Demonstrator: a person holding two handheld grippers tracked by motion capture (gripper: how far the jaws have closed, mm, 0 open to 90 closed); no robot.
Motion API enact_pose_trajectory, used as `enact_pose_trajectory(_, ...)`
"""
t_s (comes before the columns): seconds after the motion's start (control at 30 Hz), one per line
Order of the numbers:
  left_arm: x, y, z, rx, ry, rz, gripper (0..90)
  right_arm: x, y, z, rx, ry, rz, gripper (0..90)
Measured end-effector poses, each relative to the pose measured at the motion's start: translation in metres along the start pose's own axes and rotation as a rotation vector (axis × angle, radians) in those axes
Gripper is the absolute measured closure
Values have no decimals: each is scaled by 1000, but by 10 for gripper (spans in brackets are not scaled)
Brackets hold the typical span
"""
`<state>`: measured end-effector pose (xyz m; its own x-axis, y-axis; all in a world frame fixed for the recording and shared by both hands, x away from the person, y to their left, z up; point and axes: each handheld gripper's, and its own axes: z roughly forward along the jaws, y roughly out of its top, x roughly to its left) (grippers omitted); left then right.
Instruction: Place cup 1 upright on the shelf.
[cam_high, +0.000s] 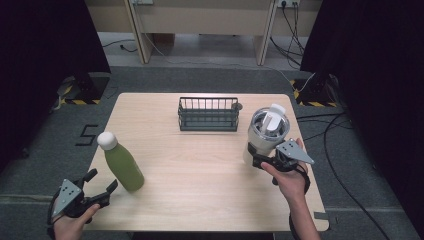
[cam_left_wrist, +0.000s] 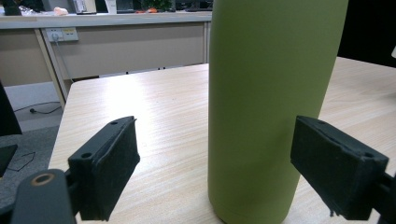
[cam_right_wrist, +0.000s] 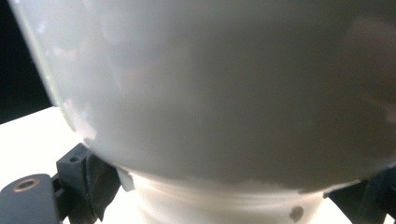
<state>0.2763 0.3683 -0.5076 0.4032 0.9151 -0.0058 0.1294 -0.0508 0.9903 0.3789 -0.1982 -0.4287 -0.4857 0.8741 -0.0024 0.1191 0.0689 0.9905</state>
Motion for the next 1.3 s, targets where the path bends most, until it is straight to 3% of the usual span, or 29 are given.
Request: enact_pose_trajectory(1.3,-1,0,1,8,0,8,142,-1,35,63,-26,-10,12,104)
